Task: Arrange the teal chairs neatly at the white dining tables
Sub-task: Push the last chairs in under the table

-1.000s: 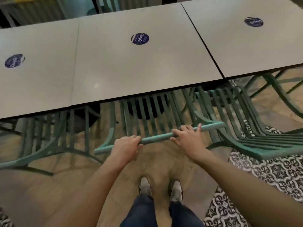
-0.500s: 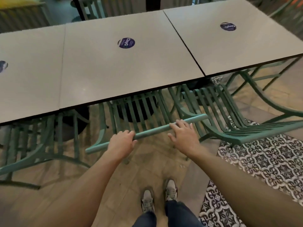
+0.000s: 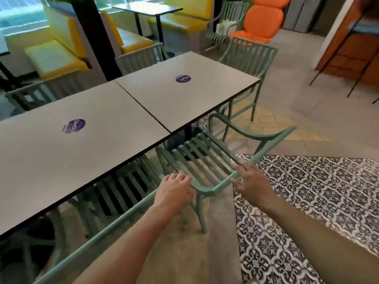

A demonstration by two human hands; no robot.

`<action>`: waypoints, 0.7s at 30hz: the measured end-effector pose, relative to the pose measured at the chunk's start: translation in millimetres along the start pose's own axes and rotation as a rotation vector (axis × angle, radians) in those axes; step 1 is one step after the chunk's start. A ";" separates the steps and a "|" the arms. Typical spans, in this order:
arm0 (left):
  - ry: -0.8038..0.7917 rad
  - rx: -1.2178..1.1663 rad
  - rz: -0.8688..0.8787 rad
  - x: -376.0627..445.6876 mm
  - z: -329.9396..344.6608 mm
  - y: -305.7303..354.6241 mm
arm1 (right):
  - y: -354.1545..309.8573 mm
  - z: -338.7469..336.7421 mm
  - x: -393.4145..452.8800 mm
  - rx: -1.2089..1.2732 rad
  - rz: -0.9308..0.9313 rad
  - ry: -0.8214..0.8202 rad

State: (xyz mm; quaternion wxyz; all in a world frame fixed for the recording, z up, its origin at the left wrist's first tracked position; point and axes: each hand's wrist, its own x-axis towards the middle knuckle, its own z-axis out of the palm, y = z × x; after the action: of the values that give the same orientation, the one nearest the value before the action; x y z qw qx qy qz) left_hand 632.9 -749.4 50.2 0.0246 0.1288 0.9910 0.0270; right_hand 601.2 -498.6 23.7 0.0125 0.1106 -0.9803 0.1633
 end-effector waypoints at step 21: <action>-0.316 -0.124 -0.150 182.3 95.0 143.9 | 242.5 -22.9 134.4 -0.128 -0.175 -0.334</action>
State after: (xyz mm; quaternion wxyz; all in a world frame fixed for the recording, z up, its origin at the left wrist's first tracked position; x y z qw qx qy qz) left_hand 498.8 -559.1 -43.6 0.1897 0.0555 0.9781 0.0658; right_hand 416.3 -296.1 -23.5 -0.1291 0.2199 -0.9638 0.0784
